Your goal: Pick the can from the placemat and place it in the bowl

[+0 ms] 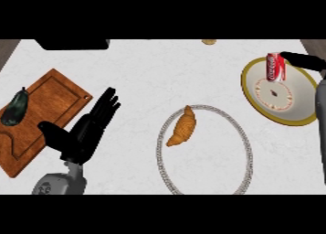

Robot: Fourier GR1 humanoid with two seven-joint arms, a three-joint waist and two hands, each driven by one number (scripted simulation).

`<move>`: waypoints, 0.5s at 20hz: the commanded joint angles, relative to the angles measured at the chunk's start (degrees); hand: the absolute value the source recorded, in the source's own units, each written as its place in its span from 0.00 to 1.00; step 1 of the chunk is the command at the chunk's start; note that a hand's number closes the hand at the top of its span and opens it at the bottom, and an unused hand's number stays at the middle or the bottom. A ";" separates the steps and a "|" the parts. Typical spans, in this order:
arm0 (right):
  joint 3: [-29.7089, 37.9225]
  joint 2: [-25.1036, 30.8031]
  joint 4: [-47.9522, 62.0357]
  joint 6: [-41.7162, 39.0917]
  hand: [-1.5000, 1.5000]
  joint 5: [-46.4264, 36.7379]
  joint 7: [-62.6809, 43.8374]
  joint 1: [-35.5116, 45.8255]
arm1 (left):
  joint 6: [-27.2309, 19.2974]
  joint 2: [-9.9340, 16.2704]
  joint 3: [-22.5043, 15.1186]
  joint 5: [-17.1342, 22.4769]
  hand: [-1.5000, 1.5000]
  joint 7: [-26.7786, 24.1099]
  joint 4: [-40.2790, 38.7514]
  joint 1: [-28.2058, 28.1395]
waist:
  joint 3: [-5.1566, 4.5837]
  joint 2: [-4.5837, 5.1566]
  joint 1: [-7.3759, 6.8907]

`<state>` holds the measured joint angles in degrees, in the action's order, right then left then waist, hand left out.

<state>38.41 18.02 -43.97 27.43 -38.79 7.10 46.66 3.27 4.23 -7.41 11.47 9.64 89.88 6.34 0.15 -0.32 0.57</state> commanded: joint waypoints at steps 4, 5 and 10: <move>-1.11 -10.29 -23.70 -6.34 0.00 10.65 7.47 -11.61 | -1.70 0.23 1.24 -0.75 0.50 0.69 -0.20 -0.43 | -0.23 -1.28 3.14; -1.46 -12.21 -26.93 -8.37 0.00 12.46 8.13 -14.44 | -1.23 0.04 0.50 -0.70 0.50 -0.18 0.82 -3.29 | -0.23 -1.39 2.99; -7.51 -17.78 -42.86 -9.94 0.00 15.94 10.45 -28.31 | -1.23 1.06 2.36 -0.76 0.50 -1.00 -0.93 -1.44 | -0.29 -1.76 4.65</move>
<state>34.52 3.74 -75.97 19.50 -26.03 16.07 27.40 2.57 4.84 -5.62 11.26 8.79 89.04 4.80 -0.11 -1.63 4.12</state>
